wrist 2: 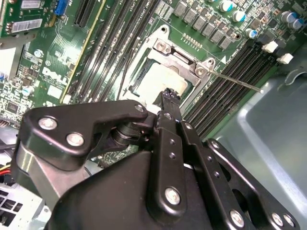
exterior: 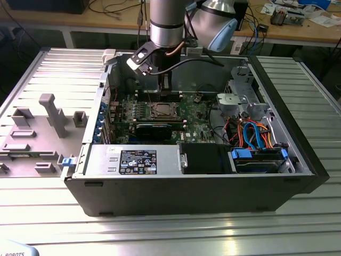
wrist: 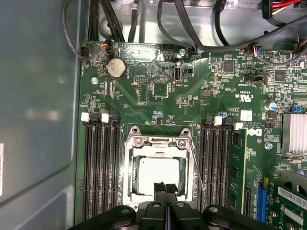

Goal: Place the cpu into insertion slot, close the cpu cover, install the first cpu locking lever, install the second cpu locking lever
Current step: 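Install the first cpu locking lever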

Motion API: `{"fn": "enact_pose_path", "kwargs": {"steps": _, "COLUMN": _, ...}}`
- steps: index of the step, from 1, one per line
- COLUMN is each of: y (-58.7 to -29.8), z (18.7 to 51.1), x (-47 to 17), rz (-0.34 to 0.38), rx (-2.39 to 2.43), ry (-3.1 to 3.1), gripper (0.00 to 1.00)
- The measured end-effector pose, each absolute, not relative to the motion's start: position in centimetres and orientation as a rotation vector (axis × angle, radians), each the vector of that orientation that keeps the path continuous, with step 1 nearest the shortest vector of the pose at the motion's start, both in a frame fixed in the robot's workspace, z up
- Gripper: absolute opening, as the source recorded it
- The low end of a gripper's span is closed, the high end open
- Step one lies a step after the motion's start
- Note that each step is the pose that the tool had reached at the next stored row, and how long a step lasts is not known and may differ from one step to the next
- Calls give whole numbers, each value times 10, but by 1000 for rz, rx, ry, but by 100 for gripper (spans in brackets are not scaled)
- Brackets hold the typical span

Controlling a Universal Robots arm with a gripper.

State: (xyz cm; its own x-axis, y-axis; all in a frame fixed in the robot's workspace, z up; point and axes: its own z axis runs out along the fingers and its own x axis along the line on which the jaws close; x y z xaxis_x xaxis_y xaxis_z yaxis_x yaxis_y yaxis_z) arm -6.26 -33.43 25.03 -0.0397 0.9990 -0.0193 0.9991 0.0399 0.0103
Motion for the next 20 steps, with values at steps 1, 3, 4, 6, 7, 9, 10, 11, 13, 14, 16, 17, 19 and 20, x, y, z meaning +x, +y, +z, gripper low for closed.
{"fn": "enact_pose_path", "kwargs": {"steps": 1, "y": -334, "z": 252, "x": -63, "rz": -9, "rx": 2162, "ry": 2250, "gripper": 11}}
{"fn": "enact_pose_path", "kwargs": {"steps": 3, "y": -334, "z": 257, "x": -63, "rz": -9, "rx": 2162, "ry": 2250, "gripper": 11}}
{"fn": "enact_pose_path", "kwargs": {"steps": 4, "y": -334, "z": 261, "x": -63, "rz": -9, "rx": 2162, "ry": 2250, "gripper": 11}}
{"fn": "enact_pose_path", "kwargs": {"steps": 6, "y": -334, "z": 265, "x": -63, "rz": -9, "rx": 2162, "ry": 2250, "gripper": 11}}
{"fn": "enact_pose_path", "kwargs": {"steps": 7, "y": -334, "z": 267, "x": -63, "rz": -9, "rx": 2162, "ry": 2250, "gripper": 11}}
{"fn": "enact_pose_path", "kwargs": {"steps": 9, "y": -334, "z": 268, "x": -63, "rz": -9, "rx": 2161, "ry": 2251, "gripper": 11}}
{"fn": "enact_pose_path", "kwargs": {"steps": 10, "y": -334, "z": 268, "x": -63, "rz": -9, "rx": 2124, "ry": 2285, "gripper": 11}}
{"fn": "enact_pose_path", "kwargs": {"steps": 11, "y": -334, "z": 268, "x": -63, "rz": -9, "rx": 2083, "ry": 2322, "gripper": 11}}
{"fn": "enact_pose_path", "kwargs": {"steps": 13, "y": -334, "z": 268, "x": -63, "rz": -10, "rx": 2028, "ry": 2369, "gripper": 11}}
{"fn": "enact_pose_path", "kwargs": {"steps": 14, "y": -334, "z": 268, "x": -63, "rz": -12, "rx": 2004, "ry": 2389, "gripper": 11}}
{"fn": "enact_pose_path", "kwargs": {"steps": 16, "y": -334, "z": 267, "x": -63, "rz": -12, "rx": 1959, "ry": 2424, "gripper": 11}}
{"fn": "enact_pose_path", "kwargs": {"steps": 17, "y": -334, "z": 267, "x": -63, "rz": -11, "rx": 1921, "ry": 2454, "gripper": 11}}
{"fn": "enact_pose_path", "kwargs": {"steps": 19, "y": -334, "z": 267, "x": -63, "rz": -10, "rx": 1894, "ry": 2476, "gripper": 11}}
{"fn": "enact_pose_path", "kwargs": {"steps": 20, "y": -334, "z": 267, "x": -63, "rz": -10, "rx": 1893, "ry": 2476, "gripper": 11}}
